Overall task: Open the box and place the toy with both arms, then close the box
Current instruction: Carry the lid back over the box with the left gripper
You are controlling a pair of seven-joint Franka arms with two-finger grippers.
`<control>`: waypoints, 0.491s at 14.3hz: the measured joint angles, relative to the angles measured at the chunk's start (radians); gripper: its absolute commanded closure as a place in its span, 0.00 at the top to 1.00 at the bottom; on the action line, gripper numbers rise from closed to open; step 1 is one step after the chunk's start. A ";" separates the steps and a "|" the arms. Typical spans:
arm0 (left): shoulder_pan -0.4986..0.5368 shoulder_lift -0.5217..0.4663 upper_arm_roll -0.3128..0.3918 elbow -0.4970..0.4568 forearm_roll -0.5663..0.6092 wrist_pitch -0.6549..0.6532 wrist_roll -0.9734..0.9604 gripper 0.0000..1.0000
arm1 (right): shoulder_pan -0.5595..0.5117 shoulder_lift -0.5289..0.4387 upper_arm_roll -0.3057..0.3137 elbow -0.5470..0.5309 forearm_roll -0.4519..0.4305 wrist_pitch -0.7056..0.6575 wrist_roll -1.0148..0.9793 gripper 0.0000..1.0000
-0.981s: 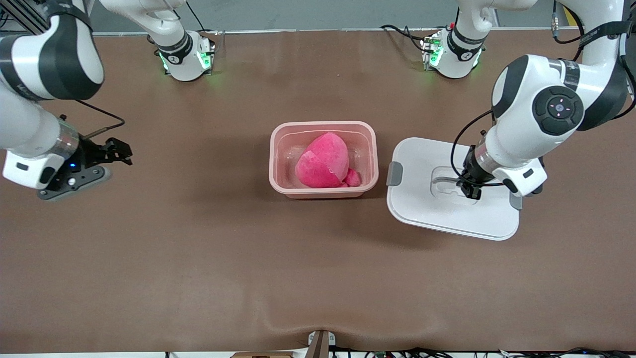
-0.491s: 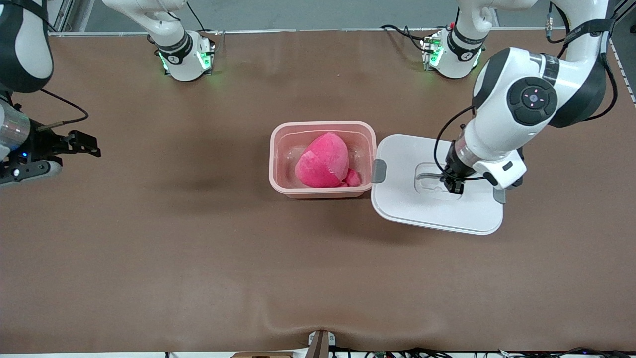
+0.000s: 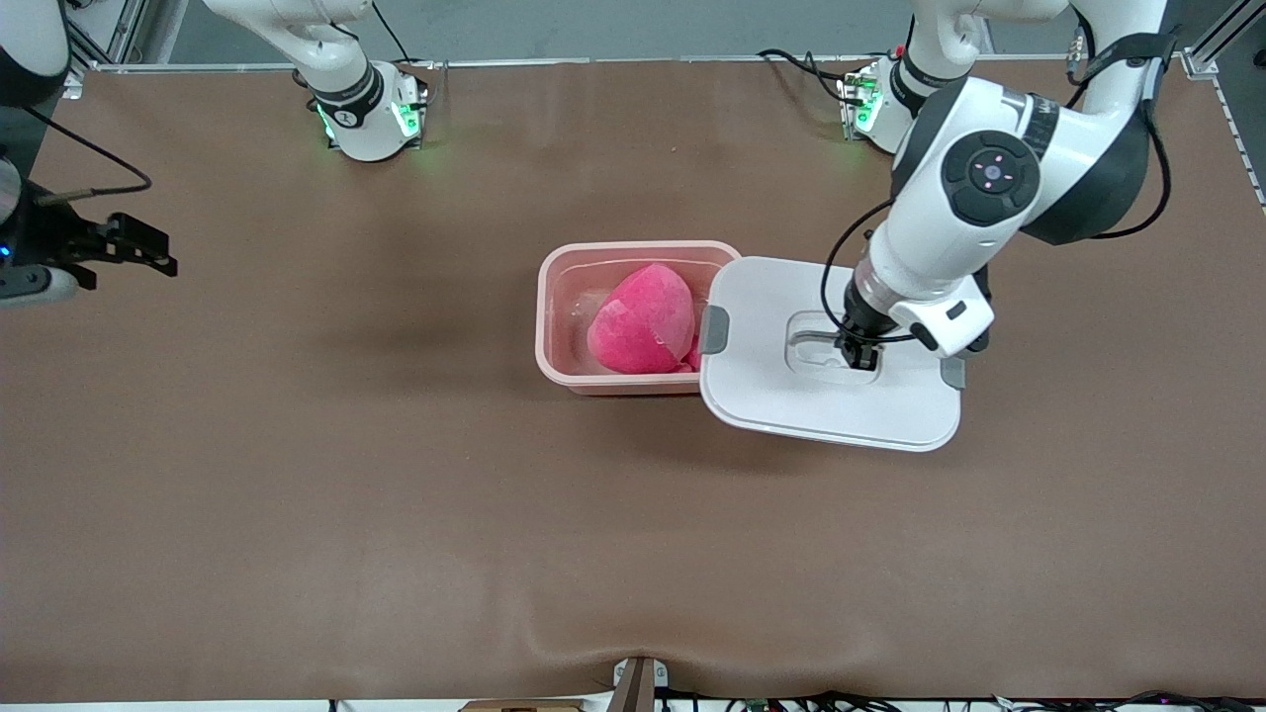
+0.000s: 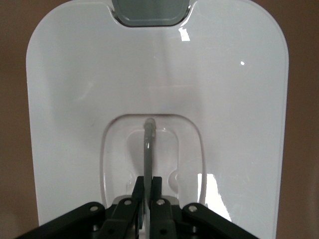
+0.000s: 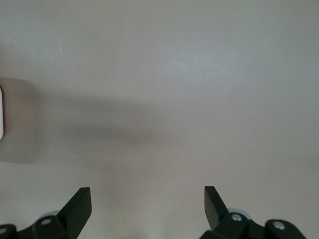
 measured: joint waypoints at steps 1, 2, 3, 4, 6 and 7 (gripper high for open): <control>-0.012 0.004 -0.001 0.004 0.000 0.000 -0.017 0.00 | -0.007 -0.012 0.000 0.004 0.001 -0.007 0.004 1.00; -0.023 0.008 -0.001 0.006 0.000 0.000 -0.032 0.00 | -0.013 -0.019 0.000 0.010 0.001 -0.017 0.015 1.00; -0.035 0.013 -0.001 0.007 0.000 0.000 -0.046 0.00 | -0.017 -0.023 -0.001 0.016 0.006 -0.027 0.031 1.00; -0.048 0.020 -0.001 0.008 0.000 0.000 -0.062 0.00 | -0.018 -0.025 -0.001 0.020 0.019 -0.042 0.057 1.00; -0.073 0.034 -0.002 0.013 0.000 0.001 -0.098 0.00 | -0.018 -0.025 0.005 0.042 0.033 -0.090 0.094 1.00; -0.087 0.043 -0.002 0.018 0.001 0.001 -0.120 0.00 | -0.018 -0.025 0.010 0.064 0.035 -0.112 0.100 1.00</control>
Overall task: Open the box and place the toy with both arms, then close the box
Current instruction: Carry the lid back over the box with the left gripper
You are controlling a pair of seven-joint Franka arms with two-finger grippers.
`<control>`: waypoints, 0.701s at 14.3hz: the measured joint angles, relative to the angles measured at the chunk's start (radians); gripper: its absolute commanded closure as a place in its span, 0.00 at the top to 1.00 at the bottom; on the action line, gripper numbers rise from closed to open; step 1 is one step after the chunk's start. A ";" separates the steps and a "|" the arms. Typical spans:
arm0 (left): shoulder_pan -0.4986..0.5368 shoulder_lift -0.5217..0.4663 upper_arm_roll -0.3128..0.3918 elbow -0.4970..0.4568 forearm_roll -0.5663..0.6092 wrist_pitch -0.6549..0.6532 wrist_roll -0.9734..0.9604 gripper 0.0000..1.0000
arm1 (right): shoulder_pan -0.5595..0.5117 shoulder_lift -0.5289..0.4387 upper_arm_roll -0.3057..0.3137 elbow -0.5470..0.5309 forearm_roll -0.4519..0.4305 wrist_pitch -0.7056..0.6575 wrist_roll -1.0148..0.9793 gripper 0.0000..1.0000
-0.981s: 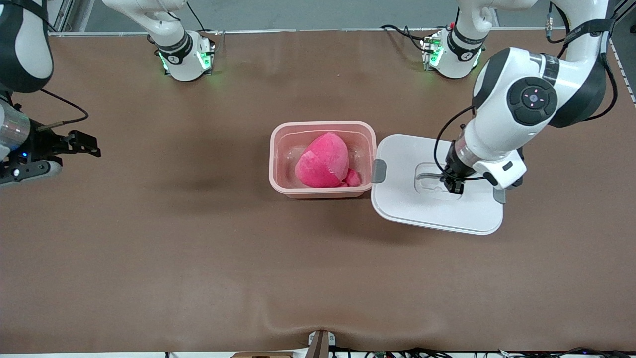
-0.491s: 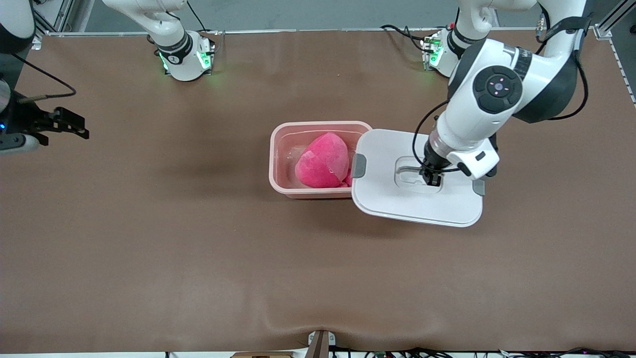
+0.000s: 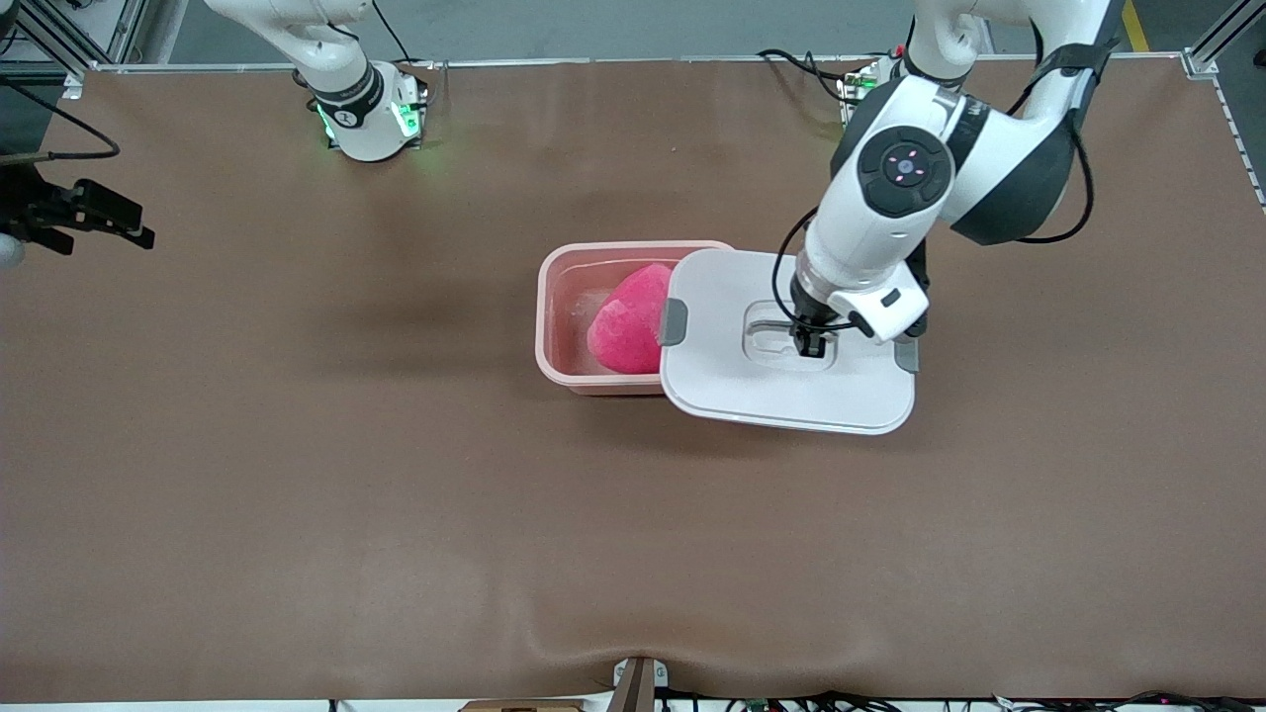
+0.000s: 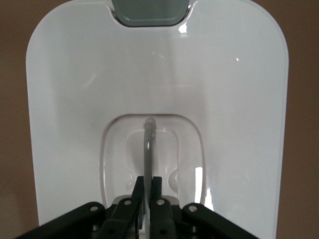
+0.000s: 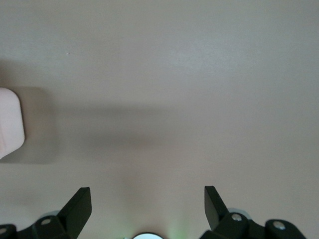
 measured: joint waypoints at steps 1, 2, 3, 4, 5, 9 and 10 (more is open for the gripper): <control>-0.014 0.009 0.000 0.003 0.004 0.000 -0.026 0.00 | 0.000 0.000 0.004 0.025 0.000 -0.014 0.002 1.00; -0.029 0.018 0.000 0.006 0.007 0.001 -0.054 0.00 | 0.000 0.000 0.007 0.048 0.000 -0.024 0.002 1.00; -0.039 0.026 0.000 0.010 0.008 0.002 -0.075 0.00 | 0.000 0.001 0.008 0.062 0.000 -0.030 0.002 1.00; -0.050 0.034 -0.001 0.016 0.009 0.003 -0.093 0.00 | 0.001 0.002 0.008 0.068 0.000 -0.037 0.002 1.00; -0.060 0.039 -0.001 0.021 0.009 0.003 -0.110 0.00 | 0.005 0.003 0.008 0.071 0.000 -0.044 0.002 1.00; -0.103 0.065 -0.001 0.030 0.010 0.006 -0.182 0.00 | 0.050 0.015 -0.032 0.071 0.000 -0.044 -0.004 1.00; -0.110 0.071 -0.001 0.031 0.010 0.009 -0.194 0.00 | 0.080 0.016 -0.062 0.071 0.000 -0.044 -0.005 1.00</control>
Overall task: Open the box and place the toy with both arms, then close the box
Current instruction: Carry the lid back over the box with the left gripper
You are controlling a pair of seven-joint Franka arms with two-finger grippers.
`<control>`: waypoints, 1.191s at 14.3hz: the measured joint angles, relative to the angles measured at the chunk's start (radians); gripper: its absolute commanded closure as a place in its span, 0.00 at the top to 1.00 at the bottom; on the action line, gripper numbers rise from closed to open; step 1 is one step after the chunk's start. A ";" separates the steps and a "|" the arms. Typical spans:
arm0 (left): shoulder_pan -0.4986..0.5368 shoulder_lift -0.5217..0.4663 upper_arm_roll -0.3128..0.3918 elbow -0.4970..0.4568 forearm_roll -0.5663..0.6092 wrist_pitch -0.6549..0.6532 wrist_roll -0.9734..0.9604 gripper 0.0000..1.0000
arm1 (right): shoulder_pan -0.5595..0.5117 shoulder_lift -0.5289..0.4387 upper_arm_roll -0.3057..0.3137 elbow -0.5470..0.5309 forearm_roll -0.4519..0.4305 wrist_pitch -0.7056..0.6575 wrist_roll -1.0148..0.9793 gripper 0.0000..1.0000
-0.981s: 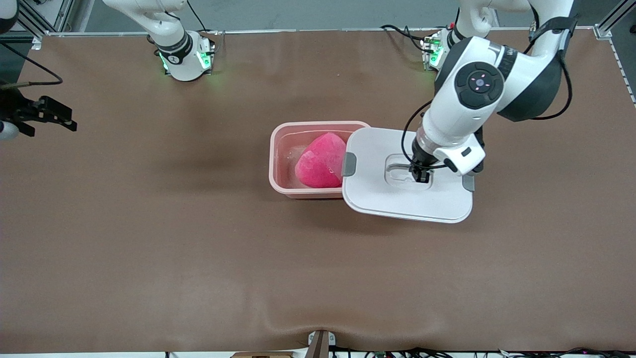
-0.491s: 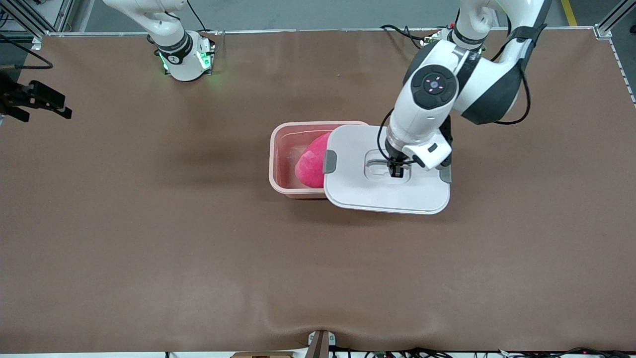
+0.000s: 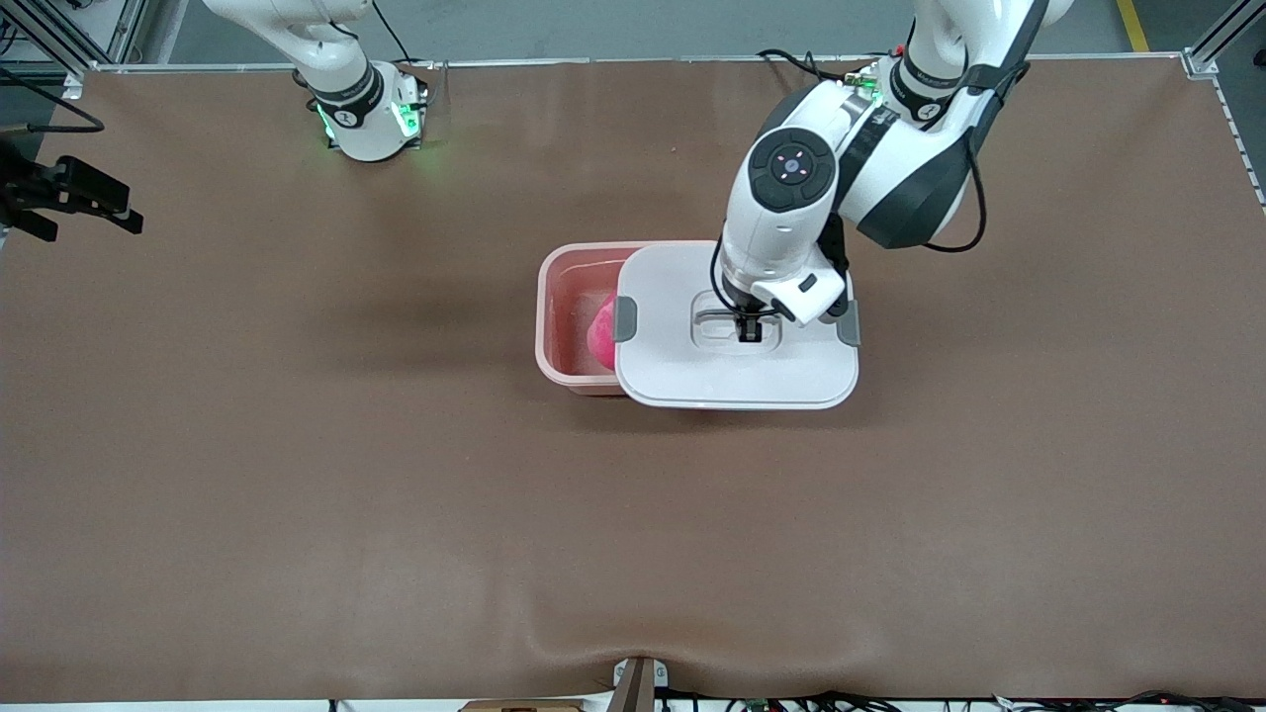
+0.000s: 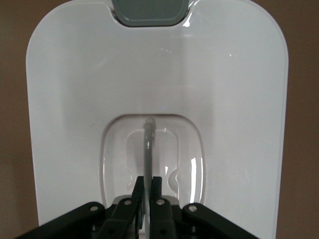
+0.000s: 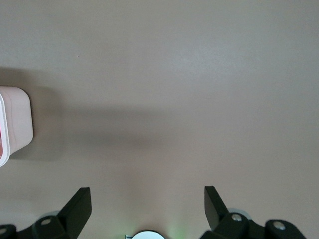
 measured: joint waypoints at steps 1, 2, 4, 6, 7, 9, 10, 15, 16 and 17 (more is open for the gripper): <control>-0.006 0.005 0.000 0.001 0.000 0.003 -0.012 0.00 | 0.028 0.001 -0.028 0.000 0.000 0.000 0.000 1.00; -0.011 0.010 0.000 0.002 0.000 0.009 -0.027 0.00 | 0.045 0.002 -0.044 0.000 0.000 0.000 0.000 1.00; -0.023 0.015 0.000 0.003 0.000 0.019 -0.053 0.00 | 0.053 0.006 -0.051 0.000 0.000 0.001 0.000 1.00; -0.045 0.025 0.000 0.003 0.002 0.032 -0.088 0.00 | 0.054 0.009 -0.052 0.000 0.000 0.000 0.000 1.00; -0.062 0.033 0.000 0.003 0.013 0.044 -0.115 0.00 | 0.054 0.011 -0.054 0.000 -0.001 -0.001 0.000 1.00; -0.100 0.053 -0.001 0.003 0.052 0.068 -0.184 0.00 | 0.054 0.013 -0.058 0.000 -0.001 -0.001 -0.001 1.00; -0.114 0.062 -0.001 0.003 0.063 0.075 -0.208 0.00 | 0.054 0.015 -0.059 0.000 -0.001 -0.001 -0.001 1.00; -0.139 0.085 -0.001 0.004 0.067 0.093 -0.247 0.00 | 0.053 0.020 -0.070 0.000 -0.002 0.011 -0.001 1.00; -0.140 0.086 -0.001 0.005 0.067 0.101 -0.252 0.00 | 0.052 0.020 -0.073 0.000 -0.004 0.011 -0.001 1.00; -0.140 0.086 -0.001 0.006 0.067 0.119 -0.254 0.00 | 0.050 0.020 -0.074 0.000 -0.005 0.011 -0.001 1.00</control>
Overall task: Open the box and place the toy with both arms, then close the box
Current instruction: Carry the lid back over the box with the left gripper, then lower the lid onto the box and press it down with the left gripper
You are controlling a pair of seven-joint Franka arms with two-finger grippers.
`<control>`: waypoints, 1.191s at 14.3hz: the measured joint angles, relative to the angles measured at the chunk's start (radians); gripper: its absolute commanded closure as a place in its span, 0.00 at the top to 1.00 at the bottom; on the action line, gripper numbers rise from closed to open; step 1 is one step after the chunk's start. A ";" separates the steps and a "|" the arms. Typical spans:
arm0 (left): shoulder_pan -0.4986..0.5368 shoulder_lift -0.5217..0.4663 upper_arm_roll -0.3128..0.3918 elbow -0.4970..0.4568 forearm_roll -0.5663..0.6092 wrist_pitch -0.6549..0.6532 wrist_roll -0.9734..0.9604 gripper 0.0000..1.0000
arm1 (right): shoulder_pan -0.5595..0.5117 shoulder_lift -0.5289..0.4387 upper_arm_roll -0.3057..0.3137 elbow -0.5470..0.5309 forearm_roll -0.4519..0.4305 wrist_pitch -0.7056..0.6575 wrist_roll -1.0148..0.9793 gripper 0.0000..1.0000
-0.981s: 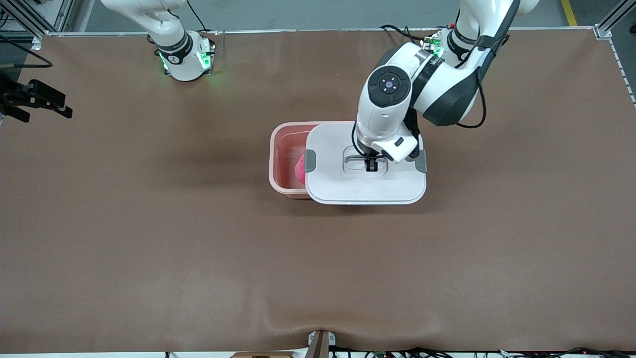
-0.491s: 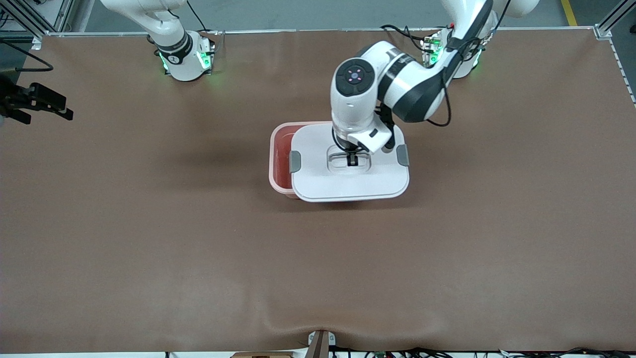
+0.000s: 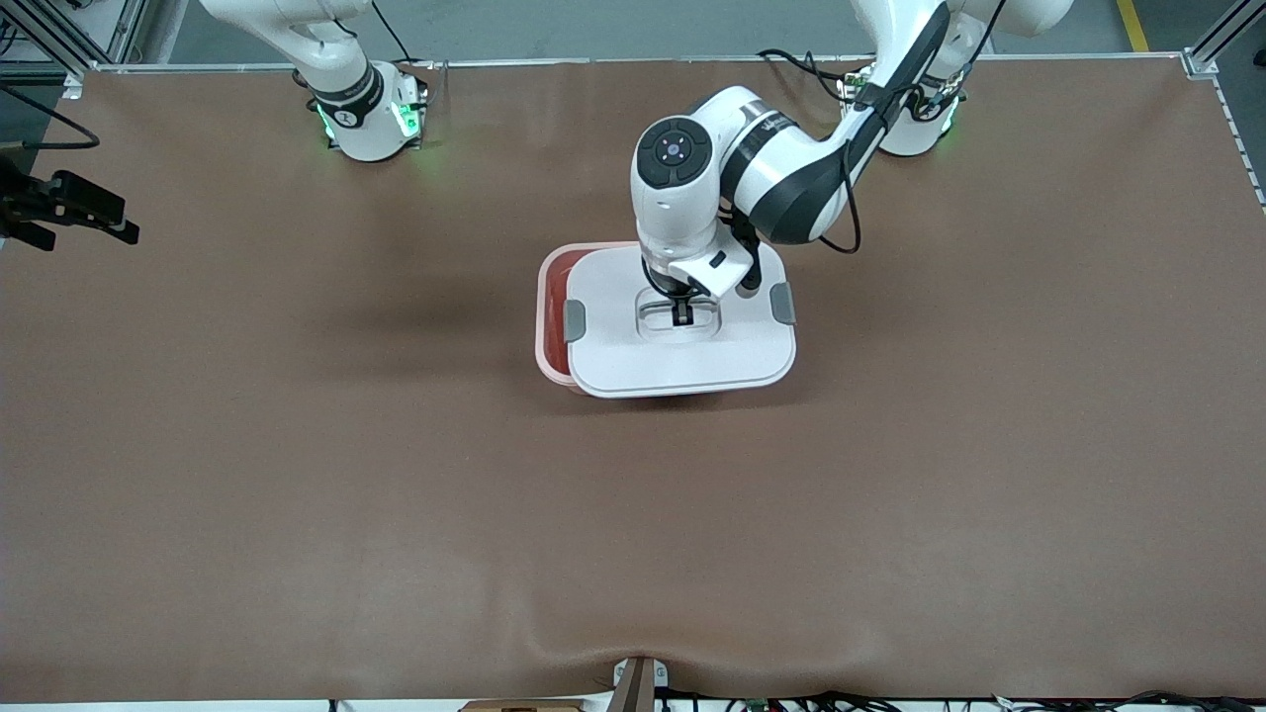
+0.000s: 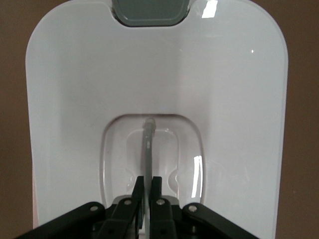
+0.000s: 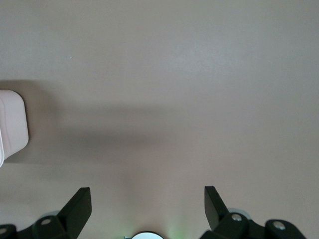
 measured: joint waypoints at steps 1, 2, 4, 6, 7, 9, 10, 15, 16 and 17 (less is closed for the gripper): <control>0.000 0.000 0.000 0.001 0.000 0.023 -0.001 0.00 | -0.002 0.000 -0.001 0.000 -0.001 0.000 0.000 1.00; 0.000 0.000 0.000 0.002 0.000 0.039 -0.001 0.00 | -0.005 0.000 -0.001 0.000 -0.001 0.000 0.000 1.00; 0.000 0.001 0.000 0.002 0.000 0.055 -0.001 0.00 | -0.011 0.000 -0.001 0.000 -0.002 0.000 0.000 1.00; -0.002 0.005 0.000 0.002 0.000 0.063 -0.001 0.00 | -0.015 0.000 -0.002 0.000 -0.002 0.000 0.000 1.00; -0.004 0.006 0.000 0.002 0.000 0.065 -0.001 0.00 | -0.017 0.000 -0.003 0.000 -0.002 0.000 0.000 1.00; -0.008 0.008 -0.001 0.002 0.000 0.067 -0.004 0.00 | -0.020 0.000 -0.003 0.000 -0.002 -0.001 0.000 1.00; -0.010 0.008 -0.001 0.002 -0.001 0.068 -0.004 0.00 | -0.021 0.000 -0.004 0.000 -0.002 -0.001 0.000 1.00; -0.024 0.008 -0.002 0.002 -0.002 0.069 -0.045 0.00 | -0.024 0.003 -0.006 -0.002 -0.003 -0.004 0.000 1.00; -0.024 0.009 -0.002 0.002 -0.002 0.069 -0.047 0.00 | -0.025 0.004 -0.006 -0.002 -0.003 -0.004 0.000 1.00; -0.024 0.010 -0.002 0.002 -0.002 0.069 -0.047 0.00 | -0.027 0.005 -0.006 -0.003 -0.003 -0.004 0.000 1.00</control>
